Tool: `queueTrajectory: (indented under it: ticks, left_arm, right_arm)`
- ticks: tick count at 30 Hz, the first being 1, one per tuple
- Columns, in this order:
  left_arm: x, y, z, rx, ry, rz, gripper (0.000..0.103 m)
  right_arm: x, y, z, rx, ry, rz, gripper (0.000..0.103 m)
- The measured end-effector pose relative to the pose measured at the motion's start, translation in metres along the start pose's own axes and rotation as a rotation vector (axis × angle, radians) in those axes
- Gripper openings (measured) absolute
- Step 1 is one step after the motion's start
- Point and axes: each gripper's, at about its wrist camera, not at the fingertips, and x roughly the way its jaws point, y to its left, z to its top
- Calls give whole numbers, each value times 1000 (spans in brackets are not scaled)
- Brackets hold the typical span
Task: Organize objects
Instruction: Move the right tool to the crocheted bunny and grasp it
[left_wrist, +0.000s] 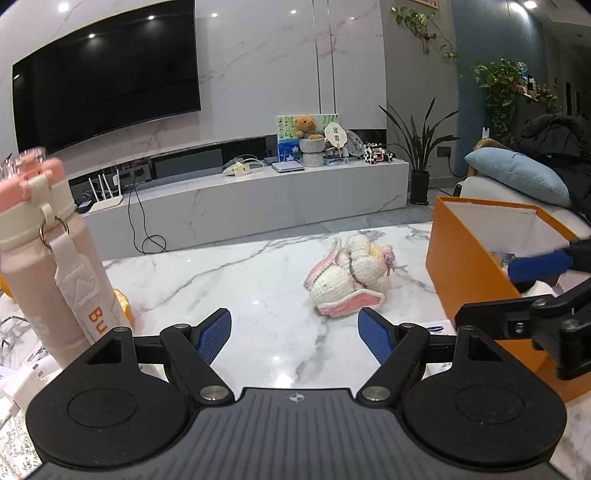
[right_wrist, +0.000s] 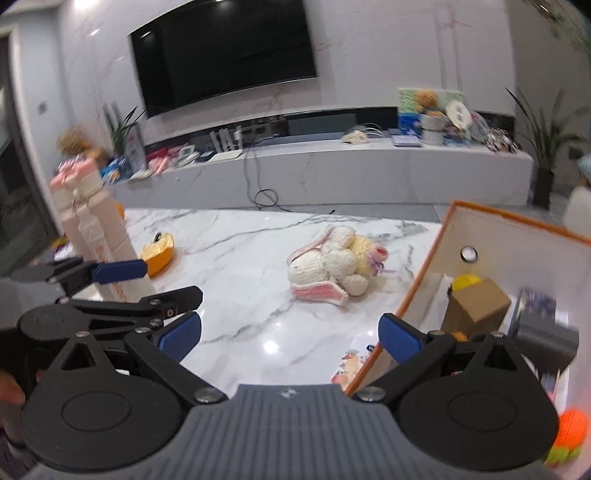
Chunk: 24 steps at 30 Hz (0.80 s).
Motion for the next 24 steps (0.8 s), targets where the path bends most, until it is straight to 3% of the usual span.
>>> queueTrajectory:
  ticks: [5,11,14,16,20,24]
  left_arm:
    - [7,8,-3,-4,38,-25,89]
    - [11,14,-4,-2,50,-37,89]
    - [13,17,-5,-3,50,-45,89]
    - [16,18,-6,4,50,-37,89]
    - [24,21,-5,-17,98,-53,89]
    - [20,20,-4,-19,92,-88,89]
  right_arm:
    - [18,9,27,-302,-4,8,102]
    - [101,8,70,-720,256,125,102]
    - [142,5,82,-859,315,155,101]
    - [167,3,85,-949,316,127,101]
    - [214,2,85,-1059,488,145,98]
    - [241,2,86,-1117,550,149,96]
